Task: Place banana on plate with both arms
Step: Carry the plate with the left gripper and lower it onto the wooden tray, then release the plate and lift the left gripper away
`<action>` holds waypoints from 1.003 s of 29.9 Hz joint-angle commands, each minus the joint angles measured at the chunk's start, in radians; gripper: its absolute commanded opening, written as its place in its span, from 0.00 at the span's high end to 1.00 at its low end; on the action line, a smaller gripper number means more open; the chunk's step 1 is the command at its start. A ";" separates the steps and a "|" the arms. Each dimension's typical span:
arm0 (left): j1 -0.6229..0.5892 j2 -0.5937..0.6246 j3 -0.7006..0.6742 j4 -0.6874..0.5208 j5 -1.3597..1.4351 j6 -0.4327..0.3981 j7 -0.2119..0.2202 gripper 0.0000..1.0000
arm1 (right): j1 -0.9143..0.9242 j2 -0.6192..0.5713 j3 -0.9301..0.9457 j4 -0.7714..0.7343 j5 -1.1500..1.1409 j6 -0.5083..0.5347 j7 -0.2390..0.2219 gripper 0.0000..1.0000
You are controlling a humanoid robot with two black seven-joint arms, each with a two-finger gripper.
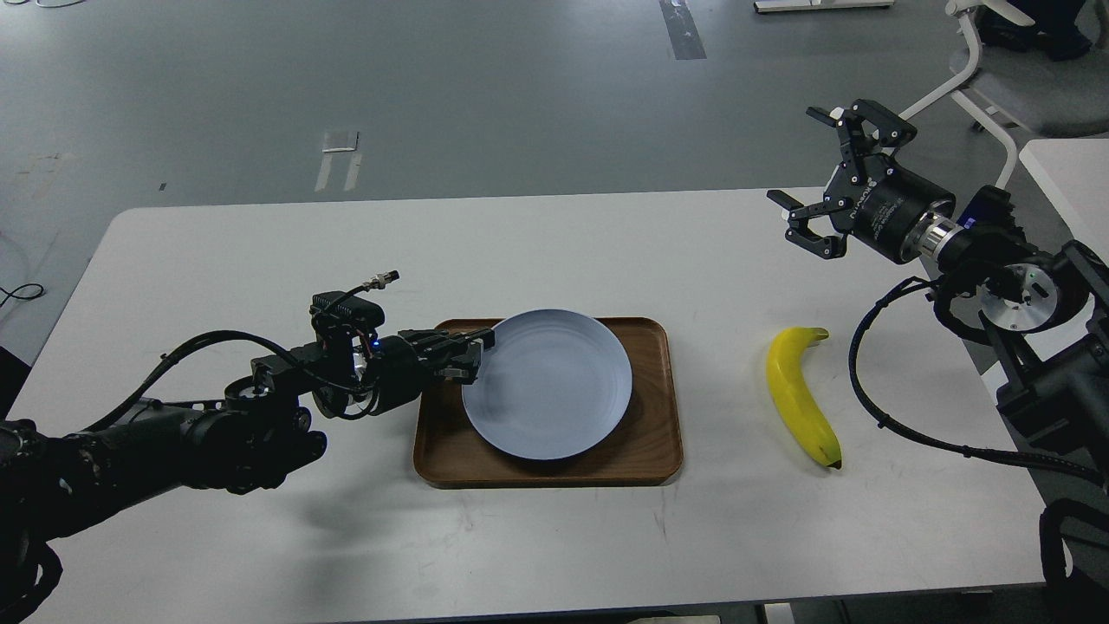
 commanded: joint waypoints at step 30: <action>-0.105 0.106 -0.536 -0.086 -1.027 -0.315 0.154 0.02 | -0.007 -0.350 -0.435 0.584 -1.006 0.000 -0.002 0.00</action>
